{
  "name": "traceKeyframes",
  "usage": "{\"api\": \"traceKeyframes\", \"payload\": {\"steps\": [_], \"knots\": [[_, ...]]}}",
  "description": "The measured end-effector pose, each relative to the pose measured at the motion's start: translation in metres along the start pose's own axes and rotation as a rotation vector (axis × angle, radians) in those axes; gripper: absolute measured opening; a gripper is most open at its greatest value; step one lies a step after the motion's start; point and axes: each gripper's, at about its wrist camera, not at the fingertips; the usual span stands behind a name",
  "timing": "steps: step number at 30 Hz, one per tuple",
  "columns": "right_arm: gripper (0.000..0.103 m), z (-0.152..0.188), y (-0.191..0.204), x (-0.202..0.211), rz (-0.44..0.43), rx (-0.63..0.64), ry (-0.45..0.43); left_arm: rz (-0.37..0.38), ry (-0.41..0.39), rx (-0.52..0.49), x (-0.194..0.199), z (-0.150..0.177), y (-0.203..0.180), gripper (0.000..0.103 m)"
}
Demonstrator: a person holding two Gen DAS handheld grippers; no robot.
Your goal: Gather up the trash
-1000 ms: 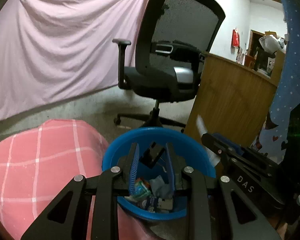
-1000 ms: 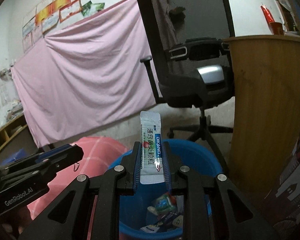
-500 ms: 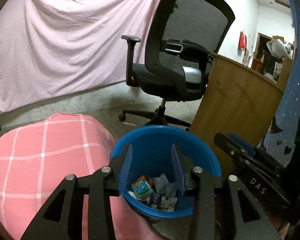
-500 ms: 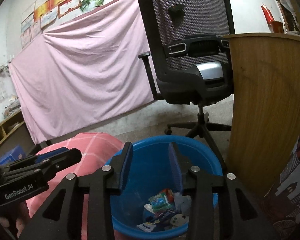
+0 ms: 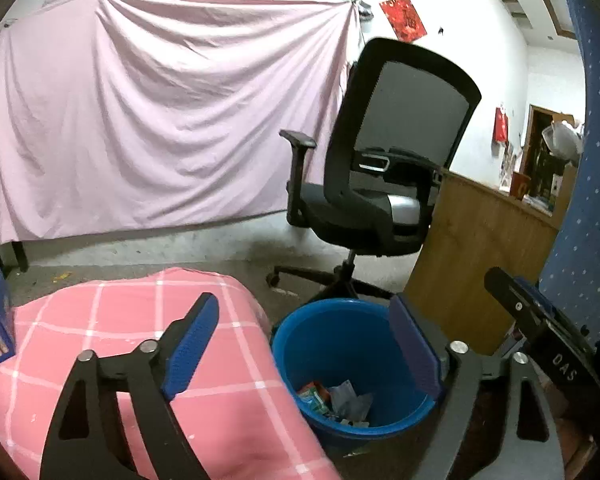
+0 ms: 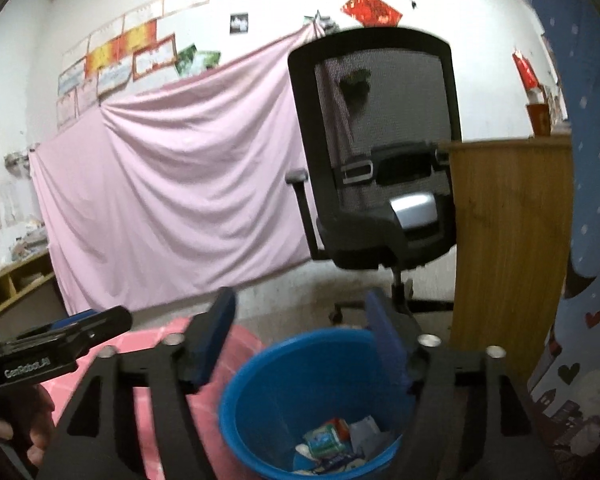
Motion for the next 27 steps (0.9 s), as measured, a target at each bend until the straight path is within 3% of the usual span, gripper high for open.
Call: {"api": "traceKeyframes", "payload": {"steps": [2,4,10,14,21,27], "knots": [[0.076,-0.005,0.008,0.007,-0.007,0.011,-0.020,-0.015,-0.017,-0.003,0.012,0.000,0.003,0.089],[0.079,-0.007,0.015,0.013,-0.007,0.021,-0.039,-0.047,-0.048,-0.001,0.027,0.001,0.007,0.101],[0.087,-0.014,0.031,0.037,-0.016,-0.002,-0.070,-0.065,-0.127,0.036,0.080,0.006,0.022,0.101],[0.103,-0.015,0.044,0.058,-0.022,0.013,-0.063,-0.069,-0.154,0.063,0.116,0.007,0.031,0.101],[0.103,-0.012,0.076,0.113,-0.022,0.077,-0.073,-0.098,-0.191,0.057,0.180,0.014,0.038,0.101],[0.103,0.002,0.099,0.162,-0.007,0.107,-0.085,-0.126,-0.194,0.026,0.225,0.039,0.042,0.101]]}}
Point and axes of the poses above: each gripper's, at about its wrist camera, not at the fingertips, and x roughly against the way its jaws point, y to its left, z to its underside, and after that the axes turned 3 degrees about z, right-handed
